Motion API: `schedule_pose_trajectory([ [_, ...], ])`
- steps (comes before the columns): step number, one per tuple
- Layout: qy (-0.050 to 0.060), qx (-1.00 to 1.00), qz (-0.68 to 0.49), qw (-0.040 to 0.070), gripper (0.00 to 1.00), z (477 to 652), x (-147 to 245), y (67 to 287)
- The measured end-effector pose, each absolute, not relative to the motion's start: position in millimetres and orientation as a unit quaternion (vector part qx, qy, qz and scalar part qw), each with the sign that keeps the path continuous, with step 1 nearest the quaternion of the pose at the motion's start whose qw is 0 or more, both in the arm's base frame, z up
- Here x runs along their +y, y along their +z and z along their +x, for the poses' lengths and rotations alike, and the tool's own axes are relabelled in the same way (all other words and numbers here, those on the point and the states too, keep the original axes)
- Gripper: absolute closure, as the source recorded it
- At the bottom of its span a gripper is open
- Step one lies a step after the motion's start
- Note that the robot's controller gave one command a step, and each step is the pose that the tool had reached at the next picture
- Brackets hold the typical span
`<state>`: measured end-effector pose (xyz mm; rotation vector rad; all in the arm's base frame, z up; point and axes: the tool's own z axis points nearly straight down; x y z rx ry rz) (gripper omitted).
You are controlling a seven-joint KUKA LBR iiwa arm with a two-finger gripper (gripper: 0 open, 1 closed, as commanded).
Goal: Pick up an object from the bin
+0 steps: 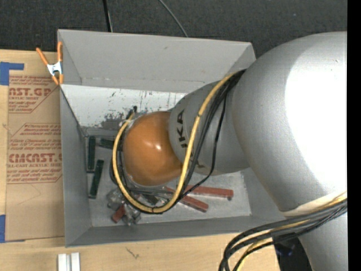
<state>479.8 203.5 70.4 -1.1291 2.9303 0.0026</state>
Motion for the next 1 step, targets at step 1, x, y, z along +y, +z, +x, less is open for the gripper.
schedule_pose_trajectory([
  [1,0.001,0.934,-0.357,0.002,1.0,495.1,217.2,218.9],
])
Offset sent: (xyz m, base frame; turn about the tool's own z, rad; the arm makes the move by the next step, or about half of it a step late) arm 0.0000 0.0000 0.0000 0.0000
